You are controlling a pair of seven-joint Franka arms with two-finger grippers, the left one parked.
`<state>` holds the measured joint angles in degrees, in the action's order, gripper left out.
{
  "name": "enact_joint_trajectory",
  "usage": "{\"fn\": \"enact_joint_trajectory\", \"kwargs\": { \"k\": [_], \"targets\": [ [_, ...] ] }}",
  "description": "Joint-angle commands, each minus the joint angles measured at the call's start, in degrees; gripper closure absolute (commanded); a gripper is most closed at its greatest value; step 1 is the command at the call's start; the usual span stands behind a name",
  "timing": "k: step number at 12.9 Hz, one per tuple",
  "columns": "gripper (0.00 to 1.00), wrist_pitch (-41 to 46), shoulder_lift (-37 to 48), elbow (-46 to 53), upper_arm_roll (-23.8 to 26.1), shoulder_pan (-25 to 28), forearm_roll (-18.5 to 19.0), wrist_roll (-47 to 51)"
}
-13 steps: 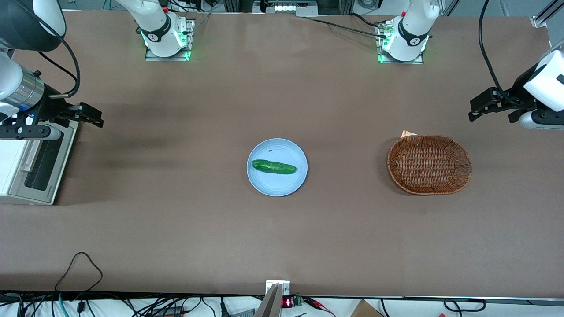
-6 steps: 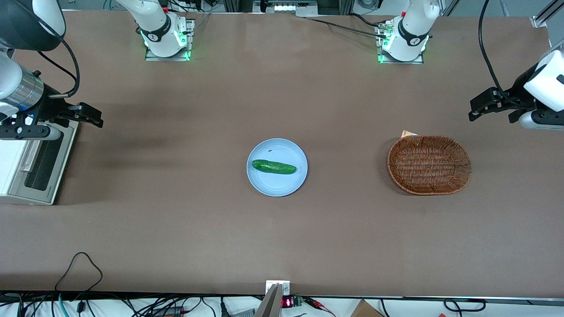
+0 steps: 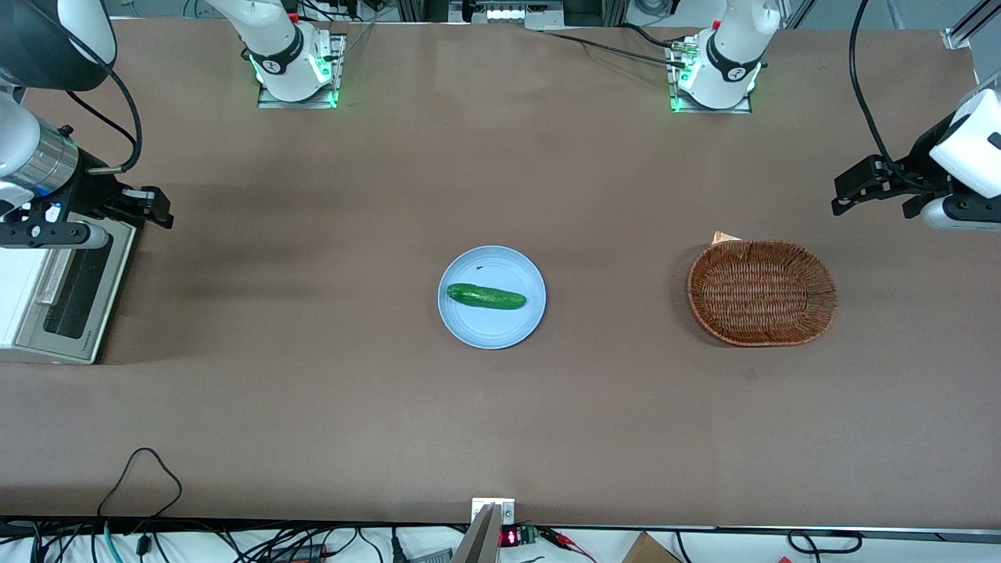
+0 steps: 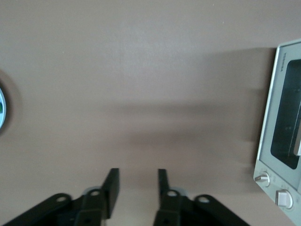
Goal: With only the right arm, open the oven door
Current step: 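Move the right gripper down to the toaster oven door handle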
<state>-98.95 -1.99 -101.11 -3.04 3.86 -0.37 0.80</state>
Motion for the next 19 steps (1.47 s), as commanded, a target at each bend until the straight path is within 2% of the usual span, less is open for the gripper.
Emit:
{"fn": "enact_joint_trajectory", "kwargs": {
  "k": [1,5,7,9,10,11,15,16,19],
  "targets": [
    [0.91,1.7,-1.3,2.0,0.1,-0.3,-0.6,-0.5],
    [0.91,4.2,-2.1,3.6,0.1,-0.2,-0.1,-0.3],
    [0.91,6.9,-2.2,3.6,0.2,0.4,2.5,-0.1],
    [0.91,11.1,-3.1,3.1,0.3,4.3,14.8,0.3],
    [0.91,13.2,-4.0,3.1,0.3,5.4,19.0,0.4],
    [0.92,13.8,-4.9,2.6,0.3,6.0,21.6,0.4],
    [0.95,12.6,-10.9,0.7,0.2,5.5,38.4,3.1],
    [0.99,12.3,-11.9,-0.2,0.2,5.5,42.0,3.4],
    [1.00,7.8,-14.2,-3.8,-0.2,4.8,50.4,10.1]
  ]
}}
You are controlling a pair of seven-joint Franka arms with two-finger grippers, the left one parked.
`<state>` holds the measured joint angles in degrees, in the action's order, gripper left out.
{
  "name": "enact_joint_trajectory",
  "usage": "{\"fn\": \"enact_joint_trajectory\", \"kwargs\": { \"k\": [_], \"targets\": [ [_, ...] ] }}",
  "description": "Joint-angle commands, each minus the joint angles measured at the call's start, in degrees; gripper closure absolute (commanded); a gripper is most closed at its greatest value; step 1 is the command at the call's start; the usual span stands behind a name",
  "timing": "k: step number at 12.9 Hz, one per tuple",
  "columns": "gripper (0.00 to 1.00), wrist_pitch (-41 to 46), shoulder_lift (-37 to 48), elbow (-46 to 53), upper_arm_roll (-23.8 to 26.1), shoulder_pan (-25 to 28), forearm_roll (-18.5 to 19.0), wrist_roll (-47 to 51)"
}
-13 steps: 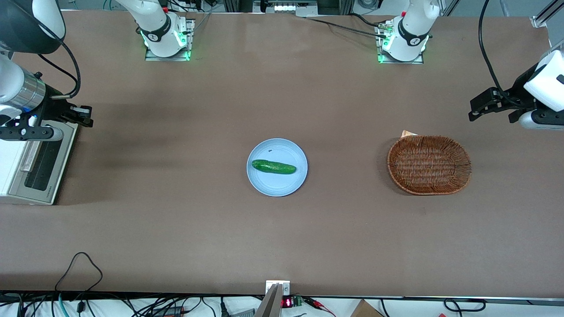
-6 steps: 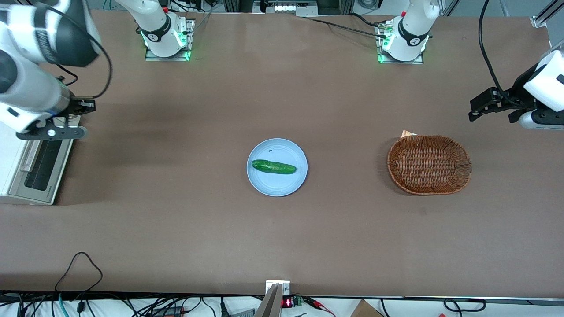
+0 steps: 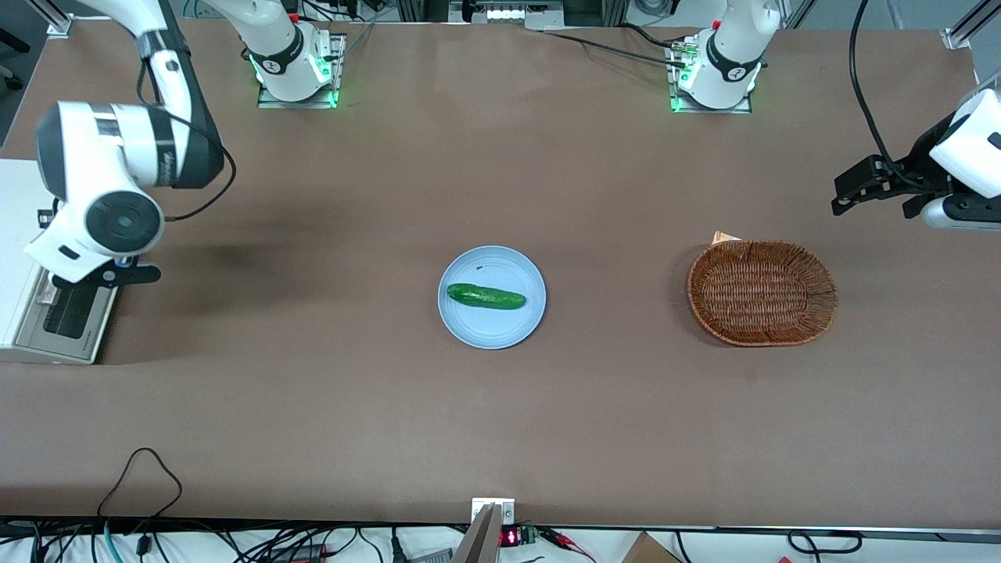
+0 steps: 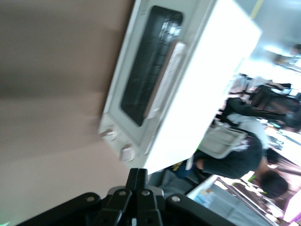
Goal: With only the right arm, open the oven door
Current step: 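Move the right gripper down to the toaster oven door handle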
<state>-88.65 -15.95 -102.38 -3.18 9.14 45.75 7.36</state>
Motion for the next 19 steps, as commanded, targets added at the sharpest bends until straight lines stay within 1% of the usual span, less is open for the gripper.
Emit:
{"fn": "enact_joint_trajectory", "kwargs": {
  "k": [1,4,5,6,8,12,17,19],
  "targets": [
    [1.00,-3.6,-1.3,-3.0,-0.1,-1.0,6.3,5.5],
    [1.00,-5.7,-4.5,-3.2,-0.1,-3.0,12.1,12.1],
    [1.00,-5.9,-6.0,-3.2,-0.1,-3.7,14.8,16.2],
    [1.00,-6.5,-7.2,-3.3,-0.1,-4.0,16.6,19.9],
    [1.00,-7.4,-9.6,-3.4,-0.1,-4.7,18.7,26.5],
    [1.00,-10.7,-10.1,-6.2,-0.1,-6.5,23.0,31.1],
    [1.00,-12.7,-10.4,-6.5,-0.1,-8.0,24.6,31.6],
    [1.00,-13.1,-10.6,-6.5,-0.1,-8.2,24.6,32.0]
  ]
}}
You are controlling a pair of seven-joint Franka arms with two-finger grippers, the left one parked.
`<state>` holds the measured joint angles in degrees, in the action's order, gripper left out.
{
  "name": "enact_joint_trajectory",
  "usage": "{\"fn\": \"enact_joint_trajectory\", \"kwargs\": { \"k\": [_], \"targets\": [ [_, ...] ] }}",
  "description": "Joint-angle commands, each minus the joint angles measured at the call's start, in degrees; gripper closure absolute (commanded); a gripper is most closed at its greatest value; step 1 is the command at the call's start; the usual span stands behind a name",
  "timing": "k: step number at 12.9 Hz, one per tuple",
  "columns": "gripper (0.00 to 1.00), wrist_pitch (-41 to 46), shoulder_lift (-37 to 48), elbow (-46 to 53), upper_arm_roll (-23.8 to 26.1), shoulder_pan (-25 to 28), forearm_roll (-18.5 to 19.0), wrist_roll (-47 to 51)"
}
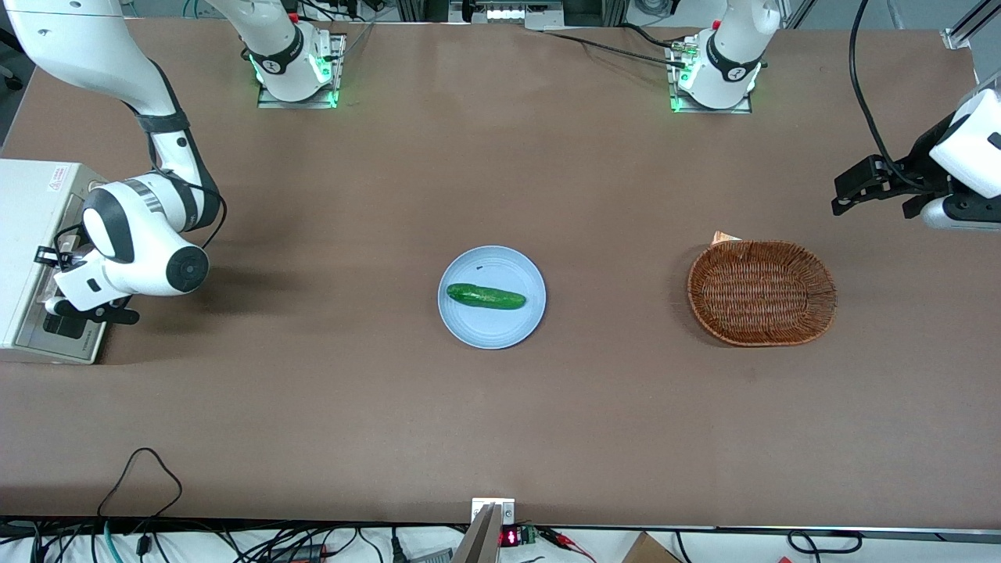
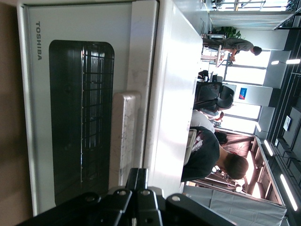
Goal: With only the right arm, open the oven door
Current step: 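Hook the right gripper on the handle and pull the door outward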
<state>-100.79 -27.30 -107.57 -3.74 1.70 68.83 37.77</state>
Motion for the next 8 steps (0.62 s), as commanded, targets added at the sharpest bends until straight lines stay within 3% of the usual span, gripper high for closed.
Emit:
{"fn": "enact_joint_trajectory", "kwargs": {
  "k": [1,6,8],
  "targets": [
    [1.00,-1.5,0.8,-1.3,0.5,-0.7,1.5,1.7],
    [1.00,-2.6,0.1,-1.3,0.8,-0.6,0.8,1.4],
    [1.00,-3.0,0.0,-1.2,1.0,-0.5,-2.3,1.2]
  ]
}}
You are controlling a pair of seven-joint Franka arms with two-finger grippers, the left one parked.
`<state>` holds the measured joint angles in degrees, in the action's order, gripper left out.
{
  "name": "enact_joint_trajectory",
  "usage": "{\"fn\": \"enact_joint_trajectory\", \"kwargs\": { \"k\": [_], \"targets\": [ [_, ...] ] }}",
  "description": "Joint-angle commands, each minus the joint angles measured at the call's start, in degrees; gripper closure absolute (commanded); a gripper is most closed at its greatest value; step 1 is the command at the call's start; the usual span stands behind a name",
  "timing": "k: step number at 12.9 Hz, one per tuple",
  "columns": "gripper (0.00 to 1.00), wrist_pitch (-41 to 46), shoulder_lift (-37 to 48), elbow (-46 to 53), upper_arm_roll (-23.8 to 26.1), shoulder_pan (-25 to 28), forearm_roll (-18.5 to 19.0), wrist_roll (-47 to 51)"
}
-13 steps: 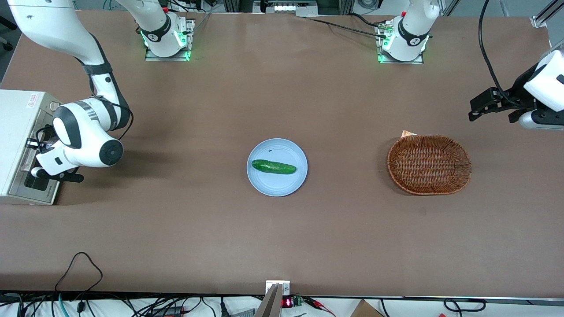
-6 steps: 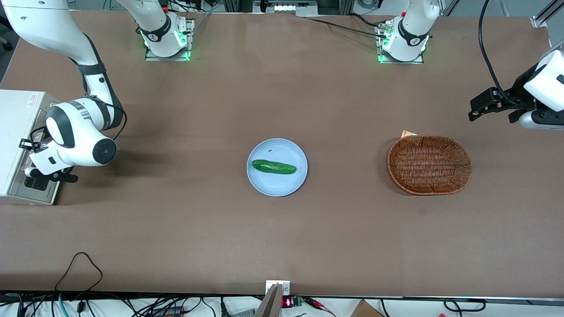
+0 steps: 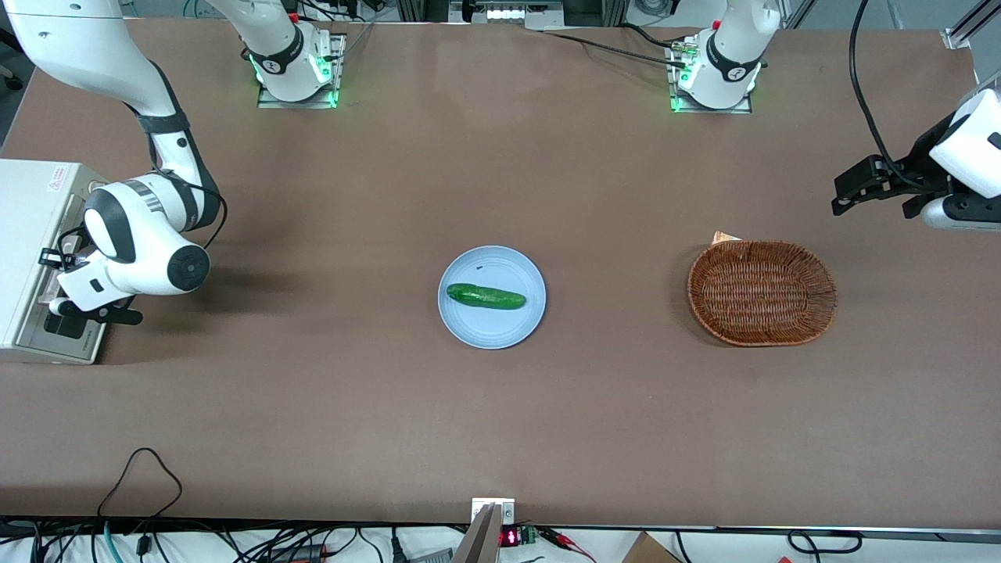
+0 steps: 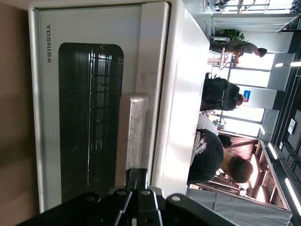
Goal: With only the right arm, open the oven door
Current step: 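Hook the right gripper on the handle and pull the door outward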
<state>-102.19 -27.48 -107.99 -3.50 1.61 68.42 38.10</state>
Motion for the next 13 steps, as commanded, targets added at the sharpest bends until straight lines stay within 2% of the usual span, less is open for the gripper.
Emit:
{"fn": "enact_joint_trajectory", "kwargs": {
  "k": [1,3,6,13],
  "targets": [
    [1.00,-1.9,0.2,-0.8,0.8,-0.1,-3.2,0.5],
    [1.00,-2.0,0.1,-0.7,2.3,-0.2,-3.6,0.2],
    [1.00,-3.4,-1.0,-0.3,3.1,0.0,-6.6,-0.6],
    [1.00,-6.8,-4.5,0.1,4.7,0.3,-7.8,0.0]
  ]
}}
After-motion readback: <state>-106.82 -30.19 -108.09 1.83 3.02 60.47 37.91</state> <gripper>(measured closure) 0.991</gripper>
